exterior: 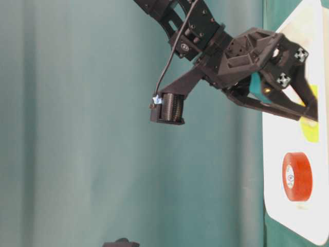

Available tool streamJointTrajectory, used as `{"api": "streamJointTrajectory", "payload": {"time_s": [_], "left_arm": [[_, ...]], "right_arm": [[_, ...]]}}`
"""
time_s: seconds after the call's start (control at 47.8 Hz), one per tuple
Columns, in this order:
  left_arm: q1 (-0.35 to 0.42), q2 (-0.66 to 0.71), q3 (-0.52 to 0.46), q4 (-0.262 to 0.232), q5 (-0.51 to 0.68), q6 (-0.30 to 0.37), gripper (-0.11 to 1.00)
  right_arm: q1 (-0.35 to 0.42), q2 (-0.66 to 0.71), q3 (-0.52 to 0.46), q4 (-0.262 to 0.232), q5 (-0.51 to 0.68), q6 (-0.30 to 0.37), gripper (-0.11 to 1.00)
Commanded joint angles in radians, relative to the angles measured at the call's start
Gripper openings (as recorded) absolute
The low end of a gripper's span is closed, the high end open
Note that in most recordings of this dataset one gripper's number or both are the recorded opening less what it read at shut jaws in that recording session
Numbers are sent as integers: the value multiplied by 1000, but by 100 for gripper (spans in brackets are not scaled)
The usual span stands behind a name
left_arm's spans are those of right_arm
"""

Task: Put the tape alternately from left to right into the white case.
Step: 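Lower the yellow roll into the tray and open the right gripper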

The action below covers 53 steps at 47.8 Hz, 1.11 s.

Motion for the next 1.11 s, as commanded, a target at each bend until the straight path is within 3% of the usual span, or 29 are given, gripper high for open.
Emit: {"api": "streamJointTrajectory", "payload": {"time_s": [0.0,0.606,1.087], "left_arm": [[-2,-9,-11,-2,-3,-2,68],[-2,-9,-9,-2,-5,-2,68],[-2,-9,-11,-2,-3,-2,68]], "right_arm": [[2,-21,-15,-2,-6,3,81],[5,-52,-15,-2,-9,2,79],[118,-156,15,0,-9,3,79]]}}
